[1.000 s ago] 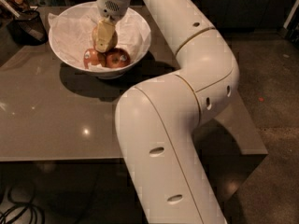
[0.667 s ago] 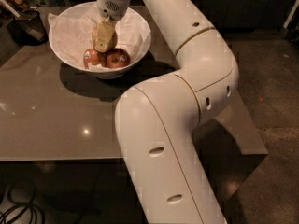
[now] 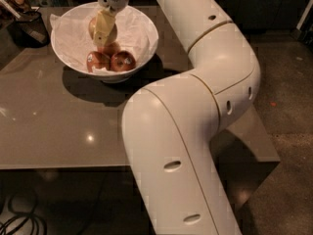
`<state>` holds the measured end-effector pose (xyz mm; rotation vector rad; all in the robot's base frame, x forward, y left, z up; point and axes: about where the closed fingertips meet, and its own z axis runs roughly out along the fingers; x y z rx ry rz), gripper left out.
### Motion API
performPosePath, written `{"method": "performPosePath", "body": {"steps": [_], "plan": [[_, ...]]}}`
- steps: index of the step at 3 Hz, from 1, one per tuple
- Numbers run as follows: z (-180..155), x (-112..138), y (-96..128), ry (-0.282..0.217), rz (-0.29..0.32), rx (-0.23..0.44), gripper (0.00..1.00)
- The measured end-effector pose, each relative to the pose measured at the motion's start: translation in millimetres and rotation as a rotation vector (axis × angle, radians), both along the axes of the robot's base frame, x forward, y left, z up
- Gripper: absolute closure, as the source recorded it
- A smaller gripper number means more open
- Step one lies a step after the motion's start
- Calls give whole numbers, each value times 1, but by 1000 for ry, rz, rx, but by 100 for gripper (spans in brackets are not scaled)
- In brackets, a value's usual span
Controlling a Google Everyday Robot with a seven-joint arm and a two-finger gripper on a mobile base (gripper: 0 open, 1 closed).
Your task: Pick apple from white bowl
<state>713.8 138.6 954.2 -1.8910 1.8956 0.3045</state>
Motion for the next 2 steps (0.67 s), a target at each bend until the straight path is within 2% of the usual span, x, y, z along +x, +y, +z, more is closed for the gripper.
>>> {"method": "performPosePath", "body": {"steps": [2], "plan": [[54, -49, 9, -60, 103, 45, 100]]}}
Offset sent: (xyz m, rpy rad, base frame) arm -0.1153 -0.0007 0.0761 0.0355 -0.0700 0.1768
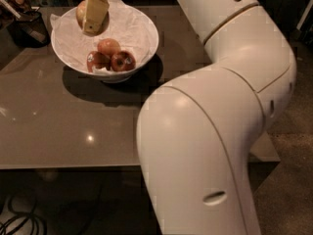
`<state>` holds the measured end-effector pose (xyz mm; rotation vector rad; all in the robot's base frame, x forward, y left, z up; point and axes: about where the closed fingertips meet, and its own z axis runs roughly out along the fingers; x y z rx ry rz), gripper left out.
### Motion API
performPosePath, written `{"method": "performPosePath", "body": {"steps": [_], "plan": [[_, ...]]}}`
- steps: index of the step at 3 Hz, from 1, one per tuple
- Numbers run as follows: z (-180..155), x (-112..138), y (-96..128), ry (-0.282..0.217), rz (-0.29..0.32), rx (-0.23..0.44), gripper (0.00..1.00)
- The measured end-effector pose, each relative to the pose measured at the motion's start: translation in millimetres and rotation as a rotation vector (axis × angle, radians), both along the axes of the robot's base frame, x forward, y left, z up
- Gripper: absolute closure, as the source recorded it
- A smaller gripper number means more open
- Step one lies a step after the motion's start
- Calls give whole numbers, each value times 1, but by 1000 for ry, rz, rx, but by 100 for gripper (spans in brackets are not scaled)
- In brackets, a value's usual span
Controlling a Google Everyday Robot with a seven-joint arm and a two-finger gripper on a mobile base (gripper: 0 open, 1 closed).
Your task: Pick apple from white bowl
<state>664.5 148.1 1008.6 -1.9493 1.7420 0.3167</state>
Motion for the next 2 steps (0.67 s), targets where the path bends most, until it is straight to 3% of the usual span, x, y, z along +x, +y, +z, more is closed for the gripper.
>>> {"method": "performPosePath", "body": {"steps": [1, 2], "plan": [[15, -34, -7, -5, 44, 14, 100], [27, -64, -19, -37, 22, 16, 100]]}}
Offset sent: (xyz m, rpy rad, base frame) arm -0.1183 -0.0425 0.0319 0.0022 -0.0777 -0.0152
